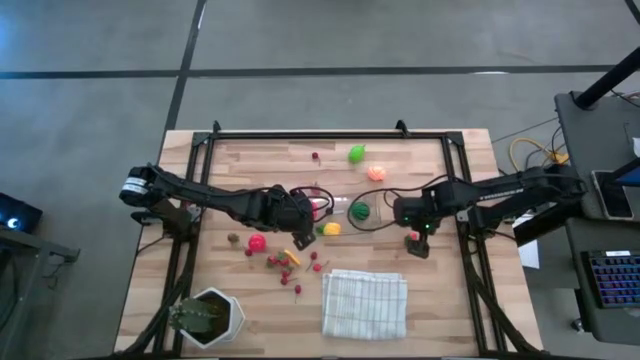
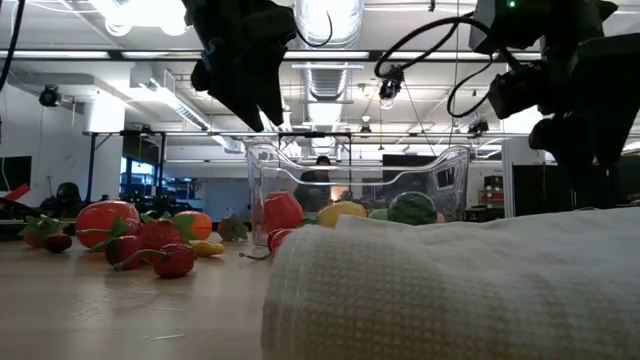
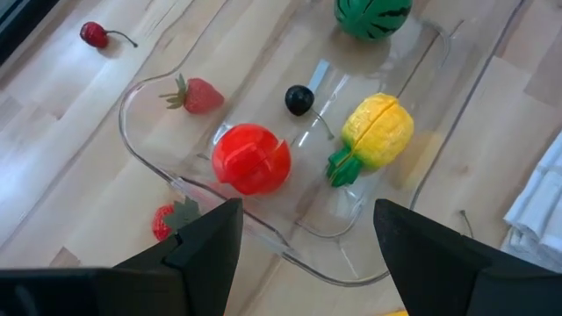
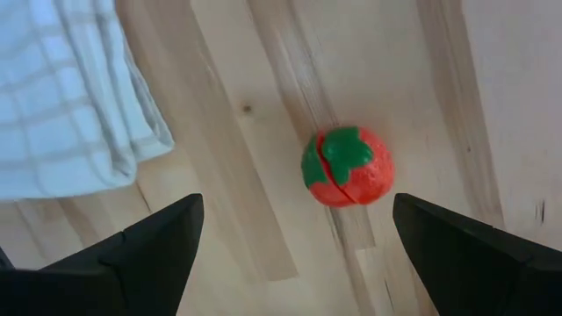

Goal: Pick and placing Produce into tupperware
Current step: Put the red strawberry into the transparent bin

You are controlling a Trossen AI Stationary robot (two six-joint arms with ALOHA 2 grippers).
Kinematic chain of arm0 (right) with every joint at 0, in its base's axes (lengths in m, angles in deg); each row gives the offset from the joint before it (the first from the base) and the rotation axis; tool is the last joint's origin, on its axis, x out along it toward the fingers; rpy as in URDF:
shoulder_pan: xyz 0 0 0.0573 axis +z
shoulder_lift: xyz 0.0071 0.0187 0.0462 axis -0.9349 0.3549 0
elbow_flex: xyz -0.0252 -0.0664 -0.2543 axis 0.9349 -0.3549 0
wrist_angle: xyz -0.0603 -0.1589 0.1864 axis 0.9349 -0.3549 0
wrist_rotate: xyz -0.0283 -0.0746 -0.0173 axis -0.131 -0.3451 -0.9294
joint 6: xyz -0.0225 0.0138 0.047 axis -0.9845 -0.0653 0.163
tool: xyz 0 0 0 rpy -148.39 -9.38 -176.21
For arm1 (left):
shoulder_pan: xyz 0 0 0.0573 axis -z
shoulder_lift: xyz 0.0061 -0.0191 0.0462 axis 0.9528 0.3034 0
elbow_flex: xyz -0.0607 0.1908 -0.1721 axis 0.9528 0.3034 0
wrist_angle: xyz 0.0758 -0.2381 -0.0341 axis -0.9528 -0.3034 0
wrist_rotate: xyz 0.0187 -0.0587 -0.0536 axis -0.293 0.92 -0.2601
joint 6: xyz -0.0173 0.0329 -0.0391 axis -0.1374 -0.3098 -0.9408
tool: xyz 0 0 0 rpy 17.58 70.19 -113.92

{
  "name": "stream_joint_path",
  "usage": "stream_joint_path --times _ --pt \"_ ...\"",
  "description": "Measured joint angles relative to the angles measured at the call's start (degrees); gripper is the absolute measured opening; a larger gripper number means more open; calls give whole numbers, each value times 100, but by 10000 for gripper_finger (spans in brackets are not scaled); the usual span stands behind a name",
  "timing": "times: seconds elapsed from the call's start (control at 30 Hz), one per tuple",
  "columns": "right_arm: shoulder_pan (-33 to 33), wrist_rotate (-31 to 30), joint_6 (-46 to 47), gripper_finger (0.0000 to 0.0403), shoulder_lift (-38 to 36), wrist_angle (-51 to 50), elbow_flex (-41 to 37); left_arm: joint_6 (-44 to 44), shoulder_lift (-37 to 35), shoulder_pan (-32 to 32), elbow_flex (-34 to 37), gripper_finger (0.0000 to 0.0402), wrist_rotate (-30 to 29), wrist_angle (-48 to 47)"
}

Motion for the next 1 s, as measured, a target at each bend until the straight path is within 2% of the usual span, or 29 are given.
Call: stream_joint_path --times 0.33,0.47,0.6,0.7,0.87,1.0 --pt "0 -15 -72 363 -42 335 414 -422 0 16 0 242 17 721" --pt "10 -15 -103 363 -48 481 517 -548 -2 18 0 242 336 1058" --pt "25 27 50 363 -39 567 625 -1293 -2 54 0 242 710 1324" --pt "24 439 36 363 -39 527 628 -1669 -2 164 0 242 735 1358" --pt "50 721 100 363 -44 265 524 -1442 -2 423 33 242 689 1326" --pt "142 190 -89 363 -44 80 358 -1081 24 515 108 242 555 1230"
